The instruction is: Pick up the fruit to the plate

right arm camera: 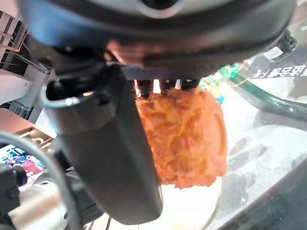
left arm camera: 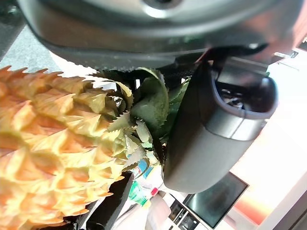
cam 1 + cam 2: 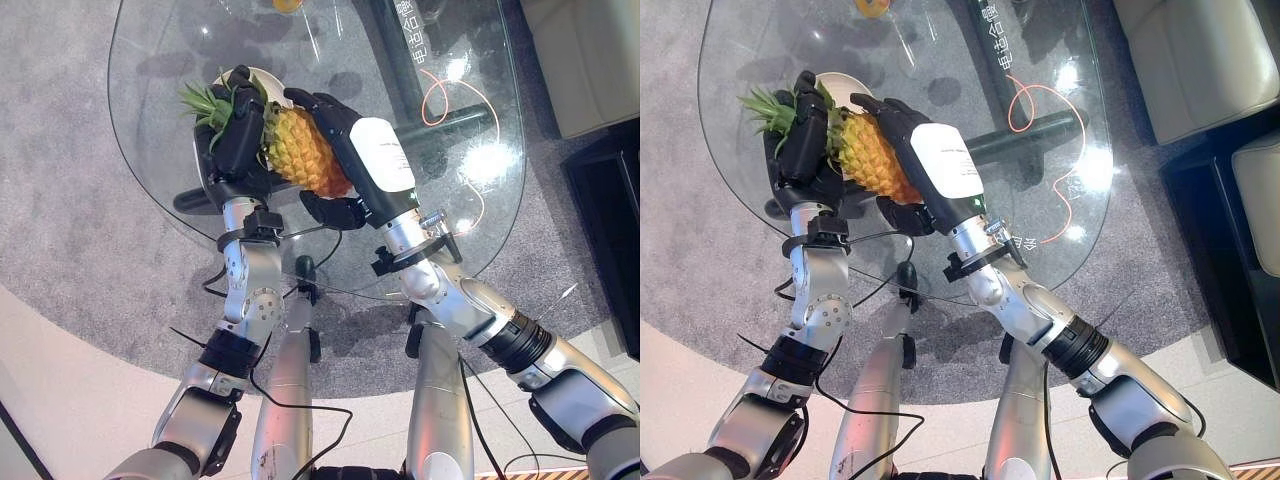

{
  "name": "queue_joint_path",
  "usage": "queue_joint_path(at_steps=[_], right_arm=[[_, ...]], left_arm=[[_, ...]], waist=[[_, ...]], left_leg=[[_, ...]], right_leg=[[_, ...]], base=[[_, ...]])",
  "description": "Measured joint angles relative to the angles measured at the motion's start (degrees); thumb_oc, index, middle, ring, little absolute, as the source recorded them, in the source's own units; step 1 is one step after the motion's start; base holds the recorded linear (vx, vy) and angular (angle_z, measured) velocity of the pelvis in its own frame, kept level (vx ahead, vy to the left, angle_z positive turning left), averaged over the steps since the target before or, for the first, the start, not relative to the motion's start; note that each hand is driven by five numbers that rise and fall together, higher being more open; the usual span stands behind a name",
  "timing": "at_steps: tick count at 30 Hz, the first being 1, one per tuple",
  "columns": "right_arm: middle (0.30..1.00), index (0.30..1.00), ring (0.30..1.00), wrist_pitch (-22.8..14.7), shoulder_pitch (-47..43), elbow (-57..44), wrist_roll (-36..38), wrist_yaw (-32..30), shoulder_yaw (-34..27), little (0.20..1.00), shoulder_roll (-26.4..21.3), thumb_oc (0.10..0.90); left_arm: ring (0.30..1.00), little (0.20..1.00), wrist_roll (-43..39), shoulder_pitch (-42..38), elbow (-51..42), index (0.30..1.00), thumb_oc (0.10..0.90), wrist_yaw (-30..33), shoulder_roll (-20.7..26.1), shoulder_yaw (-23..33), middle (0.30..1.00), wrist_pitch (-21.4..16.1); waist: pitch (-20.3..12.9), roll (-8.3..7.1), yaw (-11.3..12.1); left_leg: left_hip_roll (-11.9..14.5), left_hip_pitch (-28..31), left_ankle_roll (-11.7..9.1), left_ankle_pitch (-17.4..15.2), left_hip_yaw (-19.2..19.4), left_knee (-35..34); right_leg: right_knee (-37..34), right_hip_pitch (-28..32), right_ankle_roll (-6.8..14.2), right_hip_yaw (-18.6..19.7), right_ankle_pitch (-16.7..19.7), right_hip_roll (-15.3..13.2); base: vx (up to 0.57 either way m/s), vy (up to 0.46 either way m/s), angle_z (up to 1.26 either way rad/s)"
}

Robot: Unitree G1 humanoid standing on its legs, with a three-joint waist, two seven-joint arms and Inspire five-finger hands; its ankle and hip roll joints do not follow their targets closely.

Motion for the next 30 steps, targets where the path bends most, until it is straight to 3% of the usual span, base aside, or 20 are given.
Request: queue_joint_path(at_steps=[15, 21, 30], right_arm=[[0.9, 0.9, 0.9, 1.03, 0.08, 0.0, 0.0, -0.7, -1.02, 0.9, 0.29, 0.8], [0.9, 0.9, 0.9, 1.1, 0.06, 0.0, 0.0, -2.73, -3.6, 0.9, 0.33, 0.8], [0.9, 0.9, 0.9, 1.61, 0.04, 0.01, 0.0, -3.34, -4.47, 0.9, 1.19, 0.8]], left_arm=[[0.3, 0.2, 4.57, -0.33, 0.01, 0.3, 0.1, 13.25, -2.07, 2.87, 0.3, -3.77], [0.3, 0.2, 4.29, -0.21, 0.02, 0.3, 0.1, 15.42, -2.34, 6.11, 0.3, -5.75], [0.3, 0.2, 2.13, -0.21, 0.02, 0.3, 0.1, 16.65, -3.58, 6.33, 0.3, -7.52]], waist=[[0.0, 0.0, 0.08], [0.0, 0.0, 0.06], [0.0, 0.0, 0.0]], left_leg=[[0.0, 0.03, 0.0, 0.0, 0.0, 0.02], [0.0, 0.04, 0.01, 0.0, 0.0, 0.02], [0.01, 0.03, 0.01, 0.01, 0.01, 0.02]], right_leg=[[0.07, -0.02, 0.0, 0.02, 0.0, -0.01], [0.07, -0.01, 0.0, 0.02, 0.0, -0.01], [0.03, -0.02, 0.0, 0.02, 0.0, -0.01]], base=[[0.0, 0.0, 0.0], [0.0, 0.0, 0.0], [0.0, 0.0, 0.0]])
